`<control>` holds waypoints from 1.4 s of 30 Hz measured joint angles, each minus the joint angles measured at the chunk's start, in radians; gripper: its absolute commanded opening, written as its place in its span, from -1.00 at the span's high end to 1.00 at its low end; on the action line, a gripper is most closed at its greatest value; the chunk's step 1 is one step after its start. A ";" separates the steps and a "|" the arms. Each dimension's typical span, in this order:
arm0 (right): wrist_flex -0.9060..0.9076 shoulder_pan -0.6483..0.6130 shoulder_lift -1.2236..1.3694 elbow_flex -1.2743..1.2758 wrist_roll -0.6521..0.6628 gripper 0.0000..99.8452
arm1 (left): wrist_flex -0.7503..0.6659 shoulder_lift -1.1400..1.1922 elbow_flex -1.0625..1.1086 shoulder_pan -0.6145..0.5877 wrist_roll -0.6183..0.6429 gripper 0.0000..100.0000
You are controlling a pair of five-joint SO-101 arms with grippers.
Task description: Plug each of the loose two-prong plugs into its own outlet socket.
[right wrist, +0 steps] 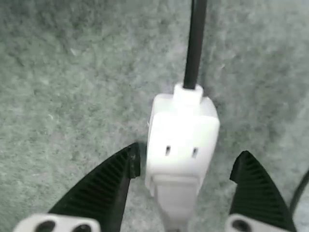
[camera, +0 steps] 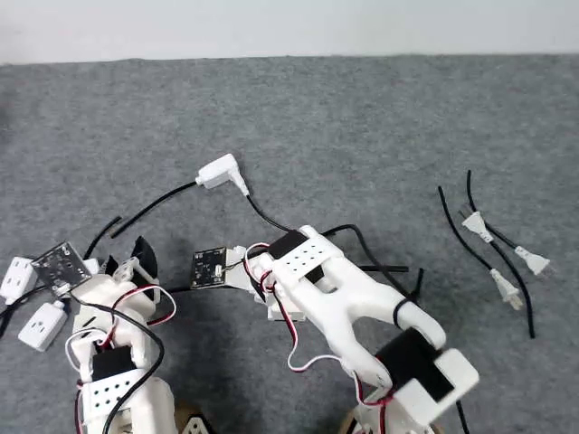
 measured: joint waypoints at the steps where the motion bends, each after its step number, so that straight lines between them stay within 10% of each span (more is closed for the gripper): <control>1: -0.014 0.000 0.012 0.000 0.000 0.70 | 0.000 0.000 0.000 0.000 0.000 0.61; 3: -0.037 0.000 0.035 0.000 0.000 0.98 | 0.000 0.000 0.000 0.000 0.000 0.61; 28: 0.095 0.249 0.014 -0.517 0.000 0.98 | 0.000 0.000 0.000 0.058 0.000 0.61; 42: -0.468 0.410 0.203 -0.526 0.011 0.98 | 0.000 0.000 0.000 0.078 0.000 0.61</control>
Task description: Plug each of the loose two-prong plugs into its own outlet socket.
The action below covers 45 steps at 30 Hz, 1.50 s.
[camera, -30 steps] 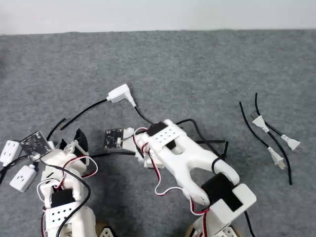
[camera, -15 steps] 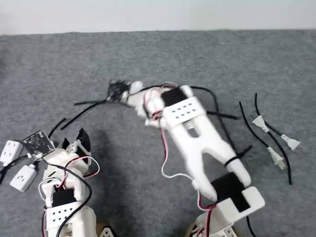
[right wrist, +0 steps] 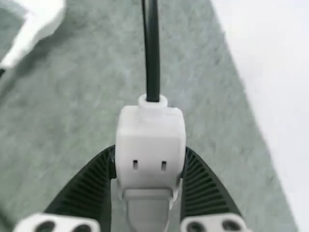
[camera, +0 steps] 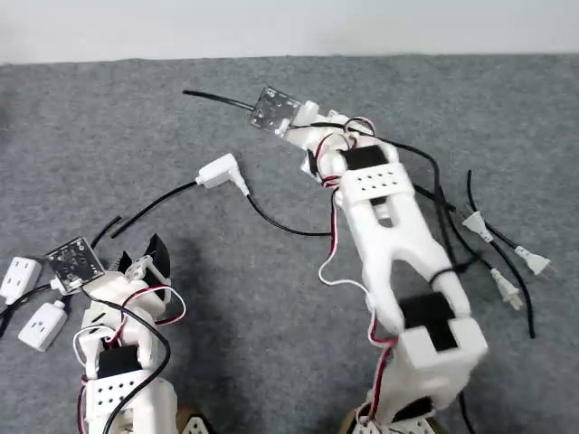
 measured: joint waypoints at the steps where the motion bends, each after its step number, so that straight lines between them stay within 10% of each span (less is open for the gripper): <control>1: -0.052 0.000 0.035 0.000 0.018 0.98 | 0.000 0.000 0.000 0.000 0.000 0.61; 6: -0.198 0.014 0.144 0.000 0.100 0.93 | 0.000 0.000 0.000 0.003 0.000 0.61; 13: -0.207 0.035 0.153 0.000 0.091 0.35 | 0.000 0.000 0.000 0.003 0.000 0.61; 27: -0.176 0.063 0.149 0.000 0.017 0.36 | 0.000 0.000 0.000 0.003 0.000 0.61; 45: 0.660 -0.048 -0.275 0.000 -0.035 0.81 | -0.012 0.000 0.000 0.049 0.000 0.61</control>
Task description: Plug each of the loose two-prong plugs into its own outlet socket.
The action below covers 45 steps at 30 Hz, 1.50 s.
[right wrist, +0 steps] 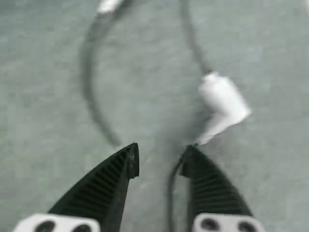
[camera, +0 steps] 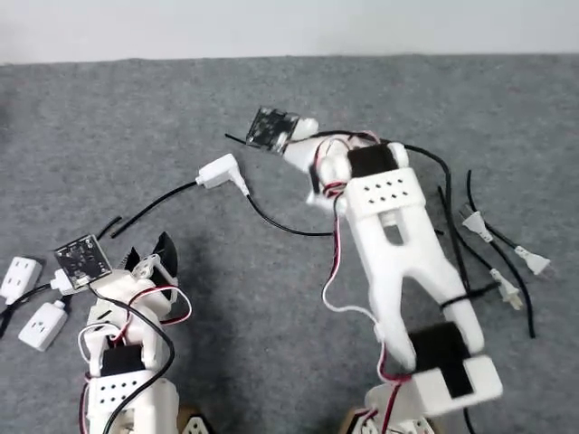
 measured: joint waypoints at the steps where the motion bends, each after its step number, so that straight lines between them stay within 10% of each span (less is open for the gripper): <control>1: 0.051 -0.017 -0.018 0.000 -0.017 0.80 | 0.000 0.000 0.000 0.000 0.000 0.61; 8: 0.276 -0.038 -0.132 -0.002 -0.264 0.74 | 0.000 0.000 0.000 0.000 -0.012 0.61; 15: 0.325 -0.031 -0.245 0.195 -0.466 0.74 | 0.063 0.000 -0.017 0.000 -0.288 0.61; 22: 0.021 -0.017 -0.468 0.724 -0.480 0.74 | 0.374 0.000 -0.138 0.000 -0.456 0.62; 33: -0.516 0.043 -0.801 1.338 -0.434 0.74 | 0.396 0.000 -0.158 -0.141 -0.827 0.62; 45: -0.578 0.038 -0.879 1.404 -0.379 0.74 | 0.586 0.012 -0.658 -0.420 -1.444 0.62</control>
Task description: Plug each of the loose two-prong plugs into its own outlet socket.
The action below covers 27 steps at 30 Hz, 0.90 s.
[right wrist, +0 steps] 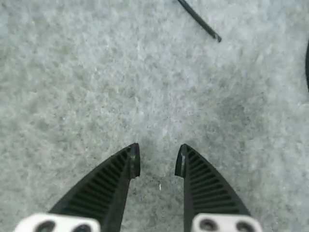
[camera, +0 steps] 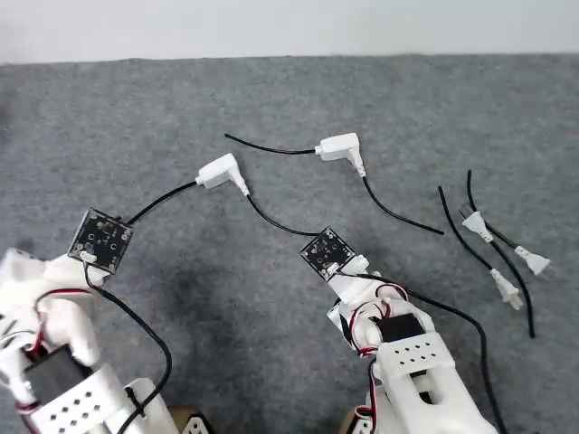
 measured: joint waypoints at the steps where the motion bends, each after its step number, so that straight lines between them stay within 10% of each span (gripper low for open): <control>1: 0.000 0.000 0.000 0.000 0.002 0.74 | 0.003 0.015 -0.040 0.000 -0.040 0.62; 13: 0.000 0.000 0.000 0.000 0.011 0.73 | 0.328 0.749 -0.543 0.015 -0.313 0.62; 27: -0.003 0.000 0.000 0.000 0.011 0.73 | 0.328 1.211 -0.649 0.012 -0.554 0.61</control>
